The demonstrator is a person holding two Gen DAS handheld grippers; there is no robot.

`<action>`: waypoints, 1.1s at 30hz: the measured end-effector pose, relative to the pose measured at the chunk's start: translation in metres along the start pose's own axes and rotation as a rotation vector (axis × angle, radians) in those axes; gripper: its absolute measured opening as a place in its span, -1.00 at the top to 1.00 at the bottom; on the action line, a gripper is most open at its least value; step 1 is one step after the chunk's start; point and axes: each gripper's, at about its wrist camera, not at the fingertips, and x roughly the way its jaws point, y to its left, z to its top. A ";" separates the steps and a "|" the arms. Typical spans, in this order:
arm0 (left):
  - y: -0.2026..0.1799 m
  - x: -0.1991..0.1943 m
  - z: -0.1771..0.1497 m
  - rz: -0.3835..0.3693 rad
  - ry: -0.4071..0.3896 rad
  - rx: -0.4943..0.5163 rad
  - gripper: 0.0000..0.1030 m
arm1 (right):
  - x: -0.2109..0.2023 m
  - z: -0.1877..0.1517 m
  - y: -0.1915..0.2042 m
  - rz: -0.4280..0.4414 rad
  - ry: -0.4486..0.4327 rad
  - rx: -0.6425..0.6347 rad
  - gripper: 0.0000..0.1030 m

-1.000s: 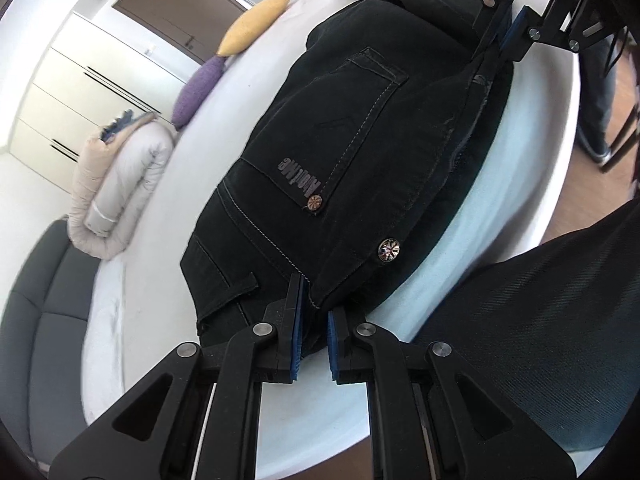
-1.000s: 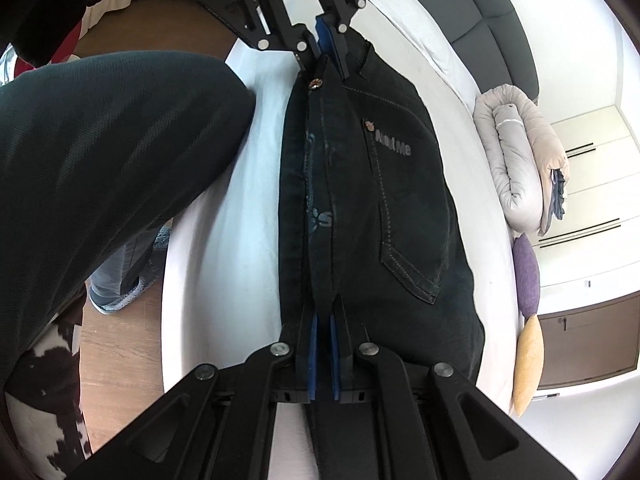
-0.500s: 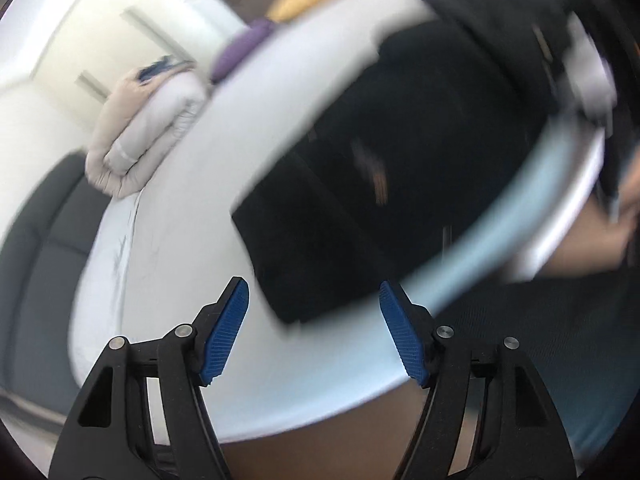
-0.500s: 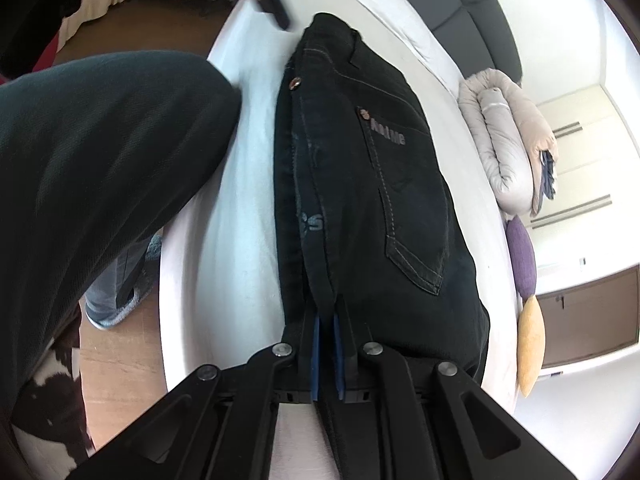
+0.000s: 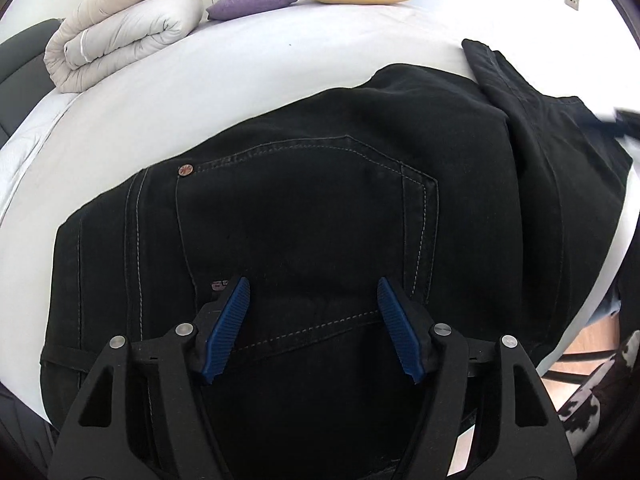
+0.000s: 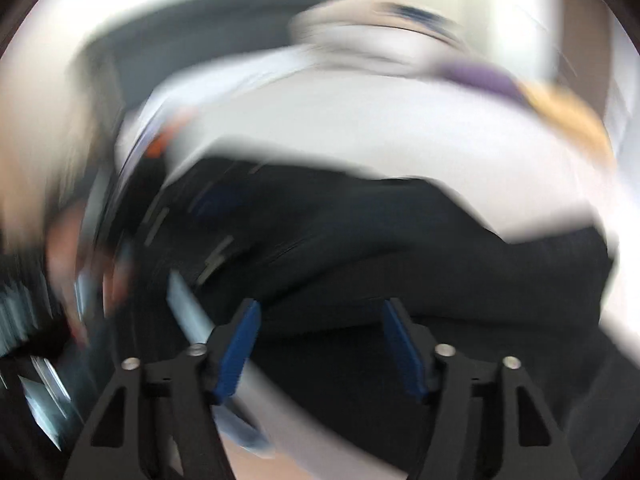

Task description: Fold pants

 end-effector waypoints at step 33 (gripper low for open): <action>-0.001 0.004 0.006 0.007 -0.008 -0.117 -0.26 | -0.096 -0.005 -0.264 -0.071 -0.364 0.888 0.91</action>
